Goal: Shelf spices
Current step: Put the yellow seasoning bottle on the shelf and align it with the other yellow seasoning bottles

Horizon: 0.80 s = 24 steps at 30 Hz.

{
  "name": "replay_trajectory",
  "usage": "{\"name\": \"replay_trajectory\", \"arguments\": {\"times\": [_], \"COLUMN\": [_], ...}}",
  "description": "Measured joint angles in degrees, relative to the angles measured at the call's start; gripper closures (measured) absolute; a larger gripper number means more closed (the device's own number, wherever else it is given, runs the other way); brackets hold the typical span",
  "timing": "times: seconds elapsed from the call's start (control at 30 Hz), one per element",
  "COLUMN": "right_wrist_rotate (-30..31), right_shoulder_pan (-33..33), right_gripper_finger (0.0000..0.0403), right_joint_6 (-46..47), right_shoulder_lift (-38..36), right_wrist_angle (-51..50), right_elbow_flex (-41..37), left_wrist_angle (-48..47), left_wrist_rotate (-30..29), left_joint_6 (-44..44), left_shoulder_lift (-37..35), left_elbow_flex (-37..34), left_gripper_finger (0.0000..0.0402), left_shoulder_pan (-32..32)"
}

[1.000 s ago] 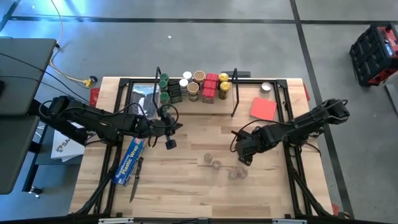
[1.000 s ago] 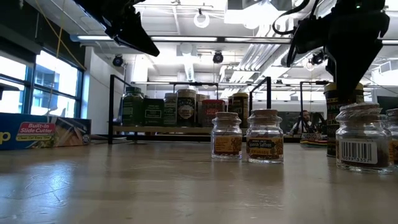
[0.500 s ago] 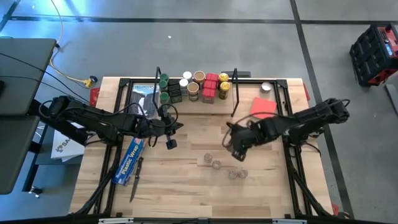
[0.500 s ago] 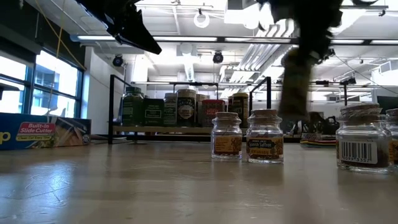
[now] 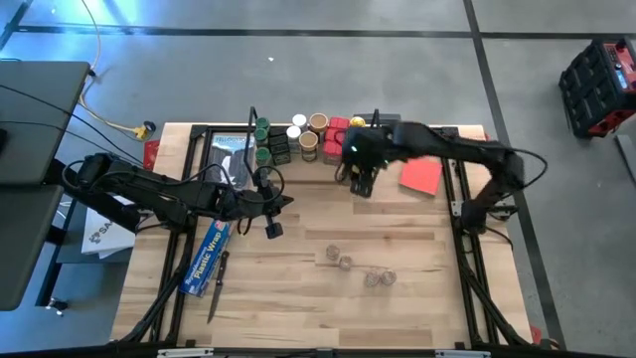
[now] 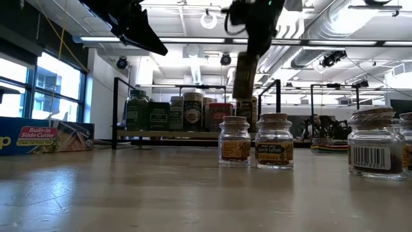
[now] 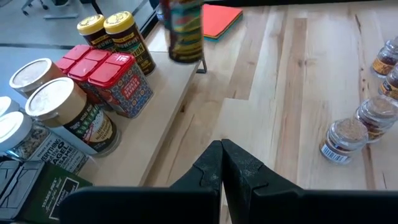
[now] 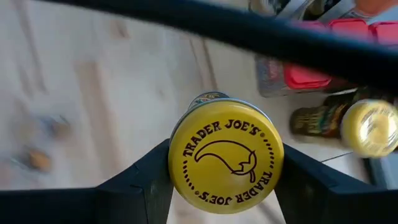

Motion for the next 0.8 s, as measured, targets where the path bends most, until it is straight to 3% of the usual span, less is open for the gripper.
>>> {"name": "replay_trajectory", "arguments": {"times": [0.1, 0.23, 0.5, 0.8], "right_wrist_rotate": [-0.7, -2.36, -3.0, 0.31], "right_shoulder_pan": [-3.82, -7.86, -11.42, -11.26], "right_gripper_finger": [0.0192, 0.0192, 0.0191, 0.0148], "right_joint_6": [-9.07, -14.45, -16.61, -16.11], "right_shoulder_lift": [4.42, 8.45, 11.78, 11.78], "right_wrist_angle": [-3.79, -5.94, -6.41, -5.99], "right_elbow_flex": [3.65, 6.07, 6.02, 6.0], "left_wrist_angle": [0.0, -0.01, -0.01, -0.04], "left_wrist_rotate": [0.0, 0.01, 0.02, 0.08], "left_joint_6": [-0.01, -0.02, -0.03, -0.07], "left_shoulder_lift": [0.0, 0.0, 0.0, 0.0], "left_elbow_flex": [0.0, -0.01, 0.01, -0.01], "left_gripper_finger": [0.0401, 0.0401, 0.0401, 0.0401], "left_shoulder_pan": [-0.02, -0.01, -0.02, -0.04]}}
